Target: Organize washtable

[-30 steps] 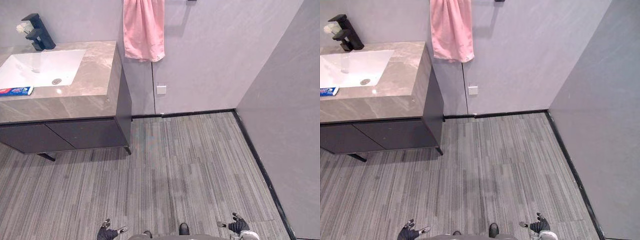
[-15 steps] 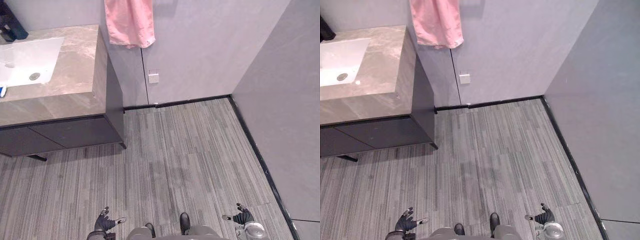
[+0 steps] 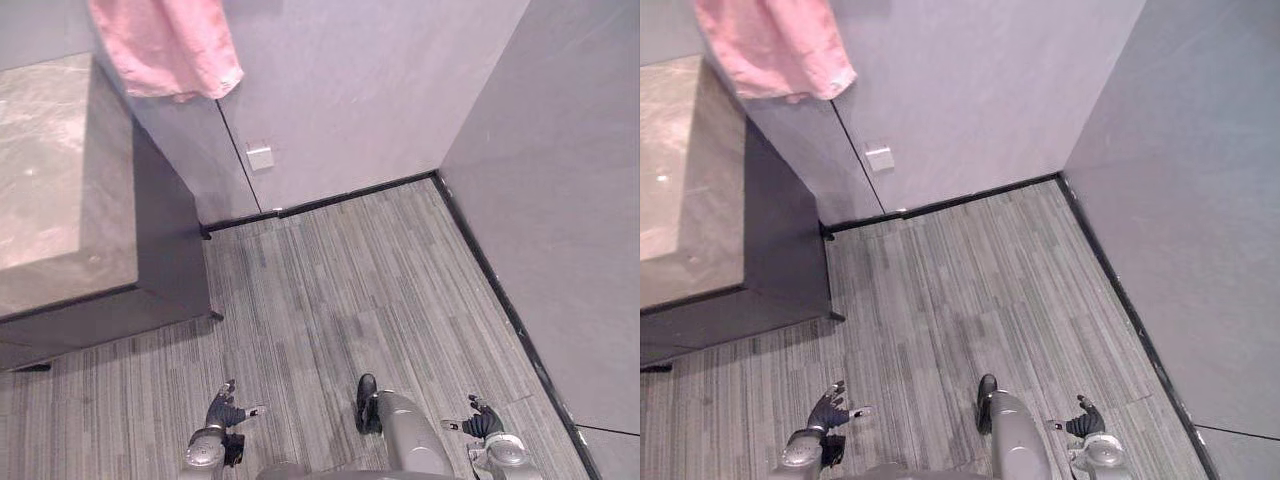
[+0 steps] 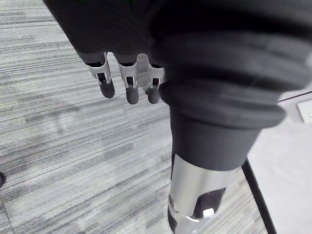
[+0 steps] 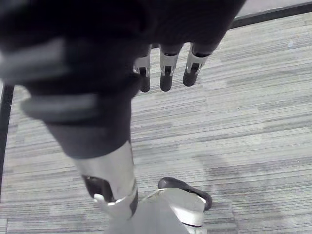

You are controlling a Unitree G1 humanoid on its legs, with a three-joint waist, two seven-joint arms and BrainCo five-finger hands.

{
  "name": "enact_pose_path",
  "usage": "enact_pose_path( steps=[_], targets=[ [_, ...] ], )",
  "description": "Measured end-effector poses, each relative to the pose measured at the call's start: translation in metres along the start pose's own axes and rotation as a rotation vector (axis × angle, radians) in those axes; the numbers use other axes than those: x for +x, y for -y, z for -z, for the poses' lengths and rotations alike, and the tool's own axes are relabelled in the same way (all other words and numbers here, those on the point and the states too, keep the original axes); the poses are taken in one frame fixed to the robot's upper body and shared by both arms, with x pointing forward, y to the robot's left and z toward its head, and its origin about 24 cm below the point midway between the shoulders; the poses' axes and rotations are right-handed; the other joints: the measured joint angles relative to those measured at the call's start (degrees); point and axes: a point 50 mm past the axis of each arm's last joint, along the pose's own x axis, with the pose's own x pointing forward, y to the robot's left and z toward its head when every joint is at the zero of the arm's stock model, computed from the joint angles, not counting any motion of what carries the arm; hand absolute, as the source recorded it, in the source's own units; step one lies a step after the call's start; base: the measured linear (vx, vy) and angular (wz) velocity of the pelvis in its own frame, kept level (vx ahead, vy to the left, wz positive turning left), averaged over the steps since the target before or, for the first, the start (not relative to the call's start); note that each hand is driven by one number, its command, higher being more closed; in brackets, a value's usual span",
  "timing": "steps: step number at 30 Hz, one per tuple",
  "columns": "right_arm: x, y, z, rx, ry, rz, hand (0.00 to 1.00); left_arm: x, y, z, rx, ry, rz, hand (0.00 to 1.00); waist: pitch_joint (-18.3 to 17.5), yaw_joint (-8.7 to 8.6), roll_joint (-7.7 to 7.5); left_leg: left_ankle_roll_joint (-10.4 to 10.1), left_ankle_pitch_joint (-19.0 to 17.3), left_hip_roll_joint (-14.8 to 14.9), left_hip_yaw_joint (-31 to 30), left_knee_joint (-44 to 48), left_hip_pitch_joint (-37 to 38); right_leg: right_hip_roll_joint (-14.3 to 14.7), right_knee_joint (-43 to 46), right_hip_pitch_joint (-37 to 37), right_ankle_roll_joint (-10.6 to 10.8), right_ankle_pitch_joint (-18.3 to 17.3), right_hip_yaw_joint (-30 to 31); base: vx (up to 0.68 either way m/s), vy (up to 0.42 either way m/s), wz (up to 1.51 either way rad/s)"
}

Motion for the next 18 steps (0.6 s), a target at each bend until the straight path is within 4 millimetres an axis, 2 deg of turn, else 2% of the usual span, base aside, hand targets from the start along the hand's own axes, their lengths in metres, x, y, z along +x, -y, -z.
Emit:
enact_pose_path(
  steps=[2, 3, 4, 5, 6, 7, 8, 9, 10, 11, 12, 13, 14, 15, 16, 18],
  targets=[
    [0.0, -0.003, -0.006, 0.002, 0.031, -0.002, 0.0, -0.003, 0.005, 0.005, -0.016, -0.015, 0.008, 0.0, 0.18, 1.56, -0.15, 3.46, -2.43, 2.83, 2.83, 9.48, -5.12, 1.03, -4.6, 6.21, -0.46, -0.34, 1.12, 0.31, -0.052, -0.2],
    [0.001, -0.004, -0.015, 0.009, 0.063, -0.001, 0.0, -0.003, 0.005, 0.005, -0.031, -0.015, 0.001, 0.0, 0.19, 2.5, -0.09, 4.96, -3.61, 2.8, 3.81, 10.73, -8.92, 0.95, -6.26, 8.23, -0.98, -0.7, 2.14, 0.25, 0.029, -0.33],
    [0.002, -0.005, -0.019, 0.012, 0.074, 0.0, 0.0, -0.003, 0.005, 0.005, -0.033, -0.015, -0.001, 0.0, 0.22, 2.89, -0.2, 5.28, -4.04, 2.66, 4.44, 10.48, -11.12, 0.82, -7.03, 8.98, -0.96, -0.71, 2.61, 0.26, 0.085, -0.39],
    [0.004, -0.007, -0.027, 0.019, 0.091, 0.002, 0.0, -0.003, 0.005, 0.006, -0.034, -0.016, -0.004, 0.0, 0.3, 3.8, -0.22, 6.13, -4.62, 1.84, 6.09, 6.65, -15.73, -0.07, -8.14, 10.48, 0.2, -0.89, 3.4, 0.22, 0.094, -0.27],
    [0.004, -0.007, -0.027, 0.021, 0.091, 0.006, 0.0, -0.003, 0.005, 0.006, -0.036, -0.016, -0.003, 0.0, 0.31, 4.16, -0.24, 6.14, -4.62, 1.11, 6.51, 3.55, -17.22, -0.69, -8.2, 10.94, 1.14, -0.87, 3.47, 0.29, 0.151, -0.2],
    [0.004, -0.007, -0.027, 0.026, 0.091, 0.01, 0.0, -0.003, 0.005, 0.004, -0.044, -0.01, -0.005, 0.0, 0.36, 4.54, -0.42, 5.99, -4.37, -0.89, 6.8, -3.22, -18.48, -1.92, -8.34, 11.9, 2.37, -1.61, 3.36, 0.32, 0.197, 0.06],
    [0.004, -0.005, -0.025, 0.025, 0.086, 0.014, 0.0, -0.003, 0.006, 0.005, -0.05, -0.013, -0.006, 0.0, 0.31, 4.49, -0.34, 5.17, -2.56, -3.88, 6.49, -14.31, -18.95, -3.26, -8.47, 13.02, 4.13, -2.86, 3.1, 0.43, 0.295, 0.04],
    [0.003, -0.004, -0.023, 0.022, 0.078, 0.018, 0.0, -0.005, 0.005, 0.01, -0.051, -0.026, -0.01, 0.0, 0.12, 4.83, 0.26, 6.79, 6.02, -5.9, 5.33, -23.55, -18.66, -3.56, -8.36, 14.1, 5.94, -4.5, 3.19, 0.4, 0.275, -0.02],
    [0.003, -0.008, -0.022, 0.025, 0.073, 0.011, 0.0, -0.005, 0.003, 0.011, -0.047, -0.031, -0.017, 0.0, -0.06, 5.04, 0.12, 9.76, 6.34, -6.96, 5.35, -24.21, -17.77, -4.12, -8.31, 14.73, 6.62, -5.04, 3.48, 0.44, 0.261, 0.14],
    [0.002, -0.015, -0.02, 0.038, 0.068, -0.005, 0.0, -0.004, -0.002, 0.008, -0.039, -0.021, -0.033, 0.0, -0.77, 4.7, -2.24, 10.2, 6.4, -9.96, 5.25, -26.13, -17.35, -6.41, -8.77, 14.84, 6.83, -5.14, 3.08, 0.36, 0.167, 0.29],
    [0.002, -0.016, -0.02, 0.041, 0.067, -0.008, 0.0, -0.003, -0.008, 0.004, -0.037, -0.009, -0.052, 0.0, -0.72, 4.73, -3.18, 10.69, 6.31, -10.92, 5.21, -26.23, -17.6, -7.21, -8.74, 14.71, 7.04, -5.26, 2.98, 0.43, 0.162, 0.53],
    [0.002, -0.017, -0.022, 0.044, 0.07, -0.009, 0.0, 0.0, -0.012, 0.001, -0.046, -0.003, -0.068, 0.0, -0.54, 4.73, -4.37, 12.51, 5.25, -11.95, 5.2, -24.87, -18.14, -8.26, -8.77, 15.55, 7.71, -4.94, 3.04, 0.41, 0.133, 0.43],
    [0.003, -0.017, -0.024, 0.045, 0.074, -0.007, 0.0, 0.0, -0.013, 0.001, -0.049, -0.004, -0.074, 0.0, -0.59, 4.87, -5.02, 13.42, 4.08, -12.55, 5.13, -23.3, -17.73, -8.9, -8.37, 16.61, 9.37, -3.87, 3.17, 0.4, 0.12, 0.35],
    [0.003, -0.017, -0.025, 0.046, 0.077, -0.007, 0.0, -0.001, -0.013, 0.002, -0.049, -0.008, -0.075, 0.0, -0.65, 5.01, -5.09, 13.26, 3.14, -12.57, 5.13, -22.99, -16.93, -8.98, -7.35, 16.65, 9.94, -3.34, 3.35, 0.44, 0.139, 0.04],
    [0.004, -0.018, -0.029, 0.047, 0.087, -0.009, 0.0, -0.002, -0.014, 0.005, -0.049, -0.017, -0.077, 0.0, -0.68, 6.07, -4.94, 12.78, 0.92, -12.4, 5.05, -23.42, -14.34, -9.01, -2.21, 15.98, 10.23, -3.16, 4.1, 0.35, 0.121, -0.13],
    [0.004, -0.024, -0.033, 0.047, 0.1, -0.025, 0.0, -0.003, -0.017, 0.008, -0.042, -0.028, -0.082, 0.0, -1.04, 6.2, -5.14, 12.42, -0.56, -12.33, 4.73, -25.34, -10.6, -9.85, 12.19, 11.17, 11.7, -2.44, 6.11, 0.36, 0.084, -0.03]
  ],
)
